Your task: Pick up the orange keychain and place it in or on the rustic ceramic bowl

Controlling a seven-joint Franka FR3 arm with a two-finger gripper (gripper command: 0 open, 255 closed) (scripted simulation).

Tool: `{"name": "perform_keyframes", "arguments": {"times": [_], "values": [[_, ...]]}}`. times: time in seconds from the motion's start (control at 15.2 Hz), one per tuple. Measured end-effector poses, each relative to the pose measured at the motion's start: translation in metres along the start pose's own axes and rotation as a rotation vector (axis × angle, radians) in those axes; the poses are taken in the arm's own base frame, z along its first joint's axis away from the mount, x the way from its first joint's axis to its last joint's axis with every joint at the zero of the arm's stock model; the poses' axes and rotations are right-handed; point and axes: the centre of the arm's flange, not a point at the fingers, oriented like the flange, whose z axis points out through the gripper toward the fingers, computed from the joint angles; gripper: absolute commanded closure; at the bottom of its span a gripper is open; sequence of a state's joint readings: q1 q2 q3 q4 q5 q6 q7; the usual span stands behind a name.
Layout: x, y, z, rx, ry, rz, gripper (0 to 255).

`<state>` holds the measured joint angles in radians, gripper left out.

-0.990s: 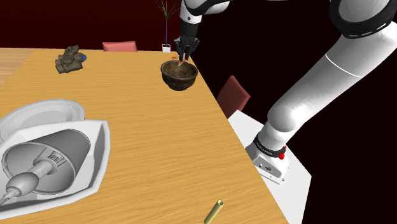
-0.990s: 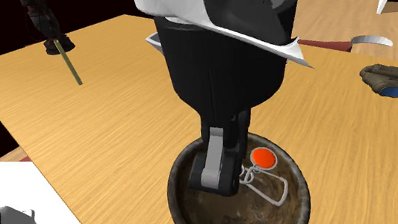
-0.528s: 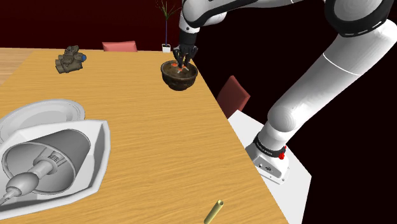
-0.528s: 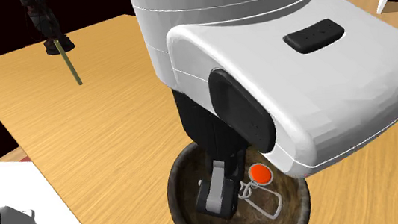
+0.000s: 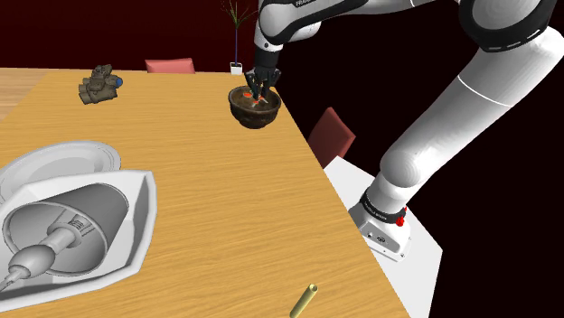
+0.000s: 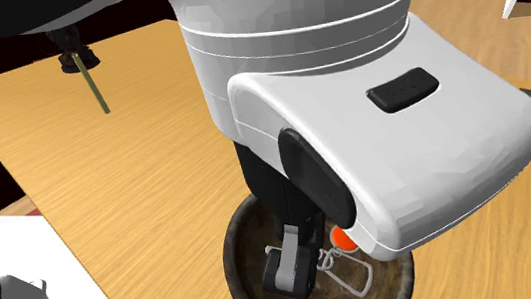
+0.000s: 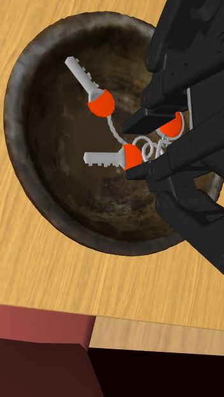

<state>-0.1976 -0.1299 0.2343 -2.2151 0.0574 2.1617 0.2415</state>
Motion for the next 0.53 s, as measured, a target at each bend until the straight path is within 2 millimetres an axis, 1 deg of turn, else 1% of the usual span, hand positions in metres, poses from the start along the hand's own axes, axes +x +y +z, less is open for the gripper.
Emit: {"name": "perform_keyframes", "arguments": {"times": [0.07,0.46,0.53], "values": [[0.0000,0.0000,0.0000,0.000,0.000,0.000,0],[0.0000,0.0000,0.0000,0.000,0.000,0.000,0],[0.0004,-0.0008,-0.0056,0.000,0.000,0.000,0]]}}
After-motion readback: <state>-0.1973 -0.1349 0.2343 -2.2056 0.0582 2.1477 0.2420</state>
